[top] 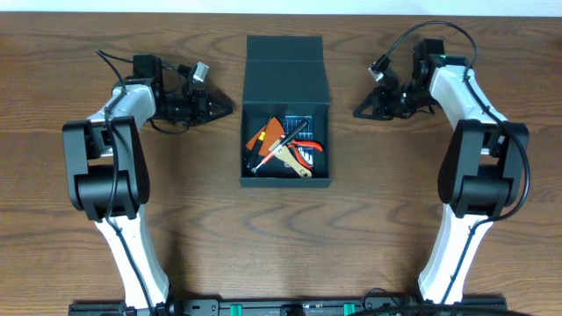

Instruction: Pack container

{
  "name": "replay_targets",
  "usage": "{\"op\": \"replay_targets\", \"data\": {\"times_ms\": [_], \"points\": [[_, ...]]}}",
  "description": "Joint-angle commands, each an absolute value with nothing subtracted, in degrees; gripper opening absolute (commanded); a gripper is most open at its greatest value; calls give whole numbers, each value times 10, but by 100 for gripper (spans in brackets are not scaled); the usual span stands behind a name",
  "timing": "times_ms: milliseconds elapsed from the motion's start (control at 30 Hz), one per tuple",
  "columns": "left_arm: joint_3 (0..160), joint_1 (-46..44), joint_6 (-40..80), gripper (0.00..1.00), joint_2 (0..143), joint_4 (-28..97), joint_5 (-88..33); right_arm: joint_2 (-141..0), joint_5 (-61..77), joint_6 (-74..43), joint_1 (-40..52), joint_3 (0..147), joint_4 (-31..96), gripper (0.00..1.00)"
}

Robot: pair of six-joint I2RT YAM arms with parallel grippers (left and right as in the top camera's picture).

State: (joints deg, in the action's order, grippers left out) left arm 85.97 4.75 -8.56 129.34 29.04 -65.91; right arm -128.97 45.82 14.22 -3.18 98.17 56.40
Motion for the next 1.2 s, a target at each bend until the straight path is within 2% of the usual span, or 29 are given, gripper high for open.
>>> {"op": "replay_targets", "data": {"times_ms": [0, 233, 667, 1167], "points": [[865, 49, -73, 6, 1316, 282, -669, -1304, 516, 157, -30, 981, 563, 1], [865, 49, -53, 6, 1328, 259, -669, -1314, 550, 157, -29, 981, 543, 1], [866, 49, 12, 6, 1328, 175, -669, -1314, 577, 83, -23, 981, 469, 1], [866, 28, 17, 6, 1364, 170, -670, -1346, 594, 21, -6, 981, 416, 1]]}}
